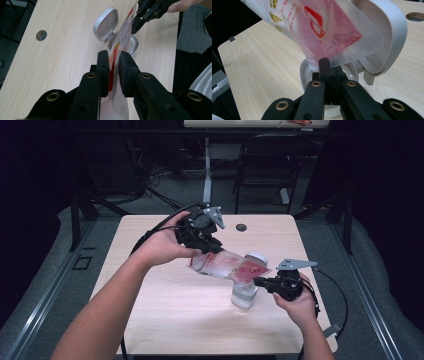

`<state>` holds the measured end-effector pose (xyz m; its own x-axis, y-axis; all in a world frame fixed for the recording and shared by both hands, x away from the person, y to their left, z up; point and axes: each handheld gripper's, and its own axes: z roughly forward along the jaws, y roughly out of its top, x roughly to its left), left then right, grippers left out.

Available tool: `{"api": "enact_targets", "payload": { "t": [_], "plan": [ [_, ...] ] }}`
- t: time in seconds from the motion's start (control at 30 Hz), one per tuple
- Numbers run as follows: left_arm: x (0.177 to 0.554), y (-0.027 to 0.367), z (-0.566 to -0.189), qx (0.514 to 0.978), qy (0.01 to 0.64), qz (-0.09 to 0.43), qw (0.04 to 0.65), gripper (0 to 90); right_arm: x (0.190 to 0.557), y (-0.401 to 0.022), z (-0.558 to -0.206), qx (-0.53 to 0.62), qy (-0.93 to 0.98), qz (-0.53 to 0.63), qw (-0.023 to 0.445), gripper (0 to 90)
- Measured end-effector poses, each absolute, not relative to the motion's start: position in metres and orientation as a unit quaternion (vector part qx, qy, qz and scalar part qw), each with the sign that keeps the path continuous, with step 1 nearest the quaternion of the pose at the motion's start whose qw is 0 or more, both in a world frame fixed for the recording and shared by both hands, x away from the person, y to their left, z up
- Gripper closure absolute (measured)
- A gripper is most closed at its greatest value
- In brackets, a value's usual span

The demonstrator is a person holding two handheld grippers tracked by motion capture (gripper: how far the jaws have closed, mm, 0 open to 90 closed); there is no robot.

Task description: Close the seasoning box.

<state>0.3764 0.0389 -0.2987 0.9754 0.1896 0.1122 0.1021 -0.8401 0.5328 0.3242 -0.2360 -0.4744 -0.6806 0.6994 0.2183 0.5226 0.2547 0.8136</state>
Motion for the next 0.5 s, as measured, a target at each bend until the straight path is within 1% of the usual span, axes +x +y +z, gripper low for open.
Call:
{"api": "enact_targets", "payload": {
  "t": [0.5],
  "plan": [
    [0.3763,0.0334,-0.2969,0.953,0.078,0.081,0.281,78.3,0.3256,-0.2383,-0.4768,0.393,0.786,0.469,0.090,90.0]
  ]
}}
